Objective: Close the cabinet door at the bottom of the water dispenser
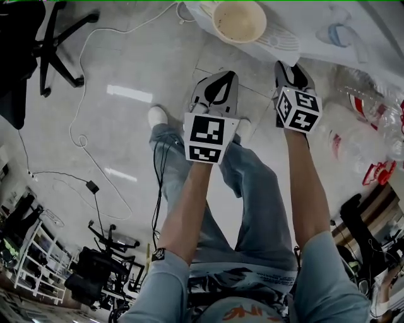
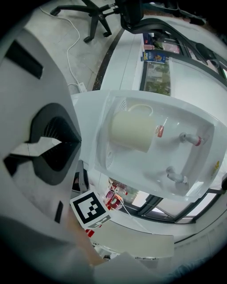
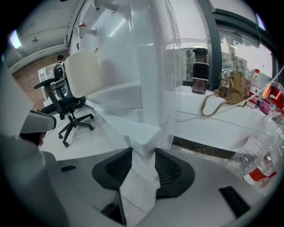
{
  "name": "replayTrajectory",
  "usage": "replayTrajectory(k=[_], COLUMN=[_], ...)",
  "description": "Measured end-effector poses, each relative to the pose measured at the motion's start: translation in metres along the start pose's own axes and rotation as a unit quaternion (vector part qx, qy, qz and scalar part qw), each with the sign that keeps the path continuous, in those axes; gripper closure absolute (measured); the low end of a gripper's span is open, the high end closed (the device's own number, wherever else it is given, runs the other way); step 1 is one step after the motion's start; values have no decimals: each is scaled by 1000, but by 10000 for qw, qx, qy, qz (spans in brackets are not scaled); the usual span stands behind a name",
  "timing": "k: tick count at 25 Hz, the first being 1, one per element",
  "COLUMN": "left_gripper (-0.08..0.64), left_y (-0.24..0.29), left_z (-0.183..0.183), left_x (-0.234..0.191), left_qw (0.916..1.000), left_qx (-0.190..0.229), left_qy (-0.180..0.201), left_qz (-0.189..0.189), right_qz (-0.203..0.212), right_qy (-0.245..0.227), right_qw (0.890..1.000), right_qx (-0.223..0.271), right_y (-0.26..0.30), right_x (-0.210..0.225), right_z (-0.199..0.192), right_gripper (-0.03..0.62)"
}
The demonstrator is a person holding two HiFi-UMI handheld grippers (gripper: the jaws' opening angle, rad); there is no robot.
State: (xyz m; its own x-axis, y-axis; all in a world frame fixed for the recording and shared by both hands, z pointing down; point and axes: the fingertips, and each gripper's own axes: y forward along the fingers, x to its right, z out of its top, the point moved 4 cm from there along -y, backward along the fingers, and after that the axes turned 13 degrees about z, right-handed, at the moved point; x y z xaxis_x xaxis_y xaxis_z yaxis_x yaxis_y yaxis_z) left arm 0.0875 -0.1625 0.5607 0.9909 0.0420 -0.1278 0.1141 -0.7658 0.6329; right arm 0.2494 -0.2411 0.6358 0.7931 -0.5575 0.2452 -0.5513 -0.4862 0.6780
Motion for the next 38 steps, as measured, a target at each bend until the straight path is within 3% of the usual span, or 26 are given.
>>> replayTrajectory(k=[15, 26, 38], left_gripper=[540, 540, 540], left_y=[-10, -19, -72], left_z=[10, 13, 33], left_x=[3, -10, -24], left_qw=[9999, 9992, 9998], left_qx=[44, -3, 21], left_qy=[-15, -235, -177], left_qz=[119, 330, 24], right_qz=[20, -28, 130], right_qy=[31, 175, 366], right_qw=[10000, 9998, 9987], right_qx=[35, -14, 332], right_y=[8, 8, -51], right_x=[16, 21, -61], right_z=[14, 20, 42], right_gripper=[425, 433, 523])
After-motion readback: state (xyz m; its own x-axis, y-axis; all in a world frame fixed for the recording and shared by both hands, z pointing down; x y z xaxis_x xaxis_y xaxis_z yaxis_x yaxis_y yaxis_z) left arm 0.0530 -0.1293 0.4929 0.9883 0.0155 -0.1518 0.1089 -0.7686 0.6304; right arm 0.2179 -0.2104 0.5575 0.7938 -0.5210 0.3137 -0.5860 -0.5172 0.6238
